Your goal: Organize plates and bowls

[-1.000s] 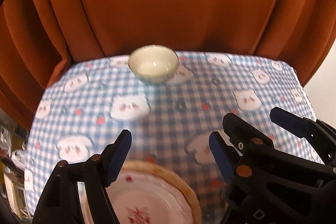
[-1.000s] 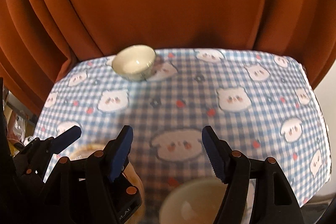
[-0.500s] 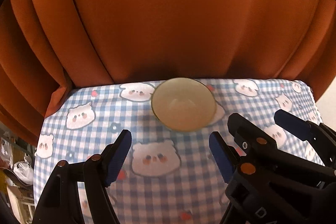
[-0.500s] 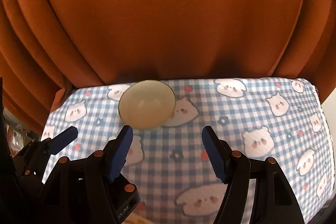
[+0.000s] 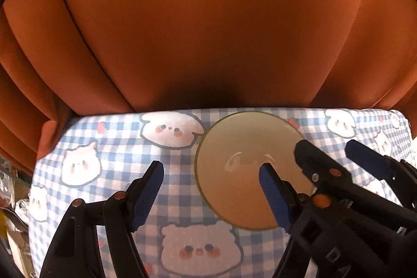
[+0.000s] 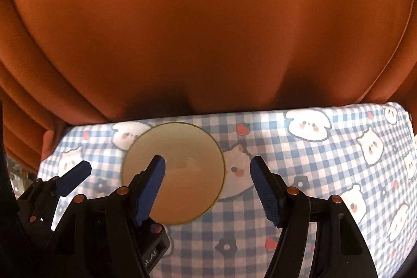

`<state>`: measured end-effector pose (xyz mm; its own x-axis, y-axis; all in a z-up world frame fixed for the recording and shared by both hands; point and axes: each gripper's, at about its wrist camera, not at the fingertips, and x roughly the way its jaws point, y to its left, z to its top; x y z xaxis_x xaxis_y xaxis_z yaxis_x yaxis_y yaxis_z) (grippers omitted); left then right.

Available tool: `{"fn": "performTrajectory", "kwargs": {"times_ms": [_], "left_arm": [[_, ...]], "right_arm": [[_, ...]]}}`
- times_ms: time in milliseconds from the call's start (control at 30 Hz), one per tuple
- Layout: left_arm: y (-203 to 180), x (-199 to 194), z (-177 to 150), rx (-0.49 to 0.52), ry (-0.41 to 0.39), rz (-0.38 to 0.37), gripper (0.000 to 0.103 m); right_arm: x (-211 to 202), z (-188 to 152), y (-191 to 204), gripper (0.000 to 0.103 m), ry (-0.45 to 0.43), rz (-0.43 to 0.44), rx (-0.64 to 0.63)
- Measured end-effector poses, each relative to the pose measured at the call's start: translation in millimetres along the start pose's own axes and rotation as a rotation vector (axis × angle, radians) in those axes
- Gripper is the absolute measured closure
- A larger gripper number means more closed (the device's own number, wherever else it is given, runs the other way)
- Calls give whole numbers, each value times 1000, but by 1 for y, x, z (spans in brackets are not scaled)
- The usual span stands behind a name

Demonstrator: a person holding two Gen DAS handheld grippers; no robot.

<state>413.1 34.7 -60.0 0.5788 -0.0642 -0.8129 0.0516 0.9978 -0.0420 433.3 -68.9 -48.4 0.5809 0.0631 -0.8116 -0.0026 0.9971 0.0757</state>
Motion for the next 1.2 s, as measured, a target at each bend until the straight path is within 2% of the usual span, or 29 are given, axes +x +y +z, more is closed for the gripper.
{"fn": "performTrajectory", "kwargs": {"times_ms": [33, 133, 200, 267, 333, 400, 467, 667, 833, 1200], "left_arm": [[0, 7, -1, -3, 11, -3, 29], [1, 21, -4, -14, 42, -18, 35], [1, 28, -6, -20, 48, -23, 38], [1, 35, -7, -22, 51, -27, 46], [0, 40, -7, -21, 56, -30, 59], [0, 44, -7, -23, 61, -36, 64], [-1, 47, -6, -12, 52, -41, 66], [-5, 51, -4, -1, 32, -22, 71], [-8, 55, -2, 6, 44, -16, 73], [-5, 25, -10, 15, 21, -29, 74]], "right_arm": [[8, 0, -1, 42, 9, -3, 7], [24, -2, -4, 49, 32, 5, 24], [33, -4, -4, 50, 51, 15, 34], [39, -5, -3, 55, 58, 7, 30], [47, -6, -1, 60, 70, 6, 31], [52, -6, -1, 62, 77, 6, 37], [57, -5, -1, 72, 85, 16, 38], [62, -5, -1, 80, 79, -18, 20], [65, -5, 0, 80, 89, -33, 11], [42, -7, 2, 80, 86, -42, 11]]}}
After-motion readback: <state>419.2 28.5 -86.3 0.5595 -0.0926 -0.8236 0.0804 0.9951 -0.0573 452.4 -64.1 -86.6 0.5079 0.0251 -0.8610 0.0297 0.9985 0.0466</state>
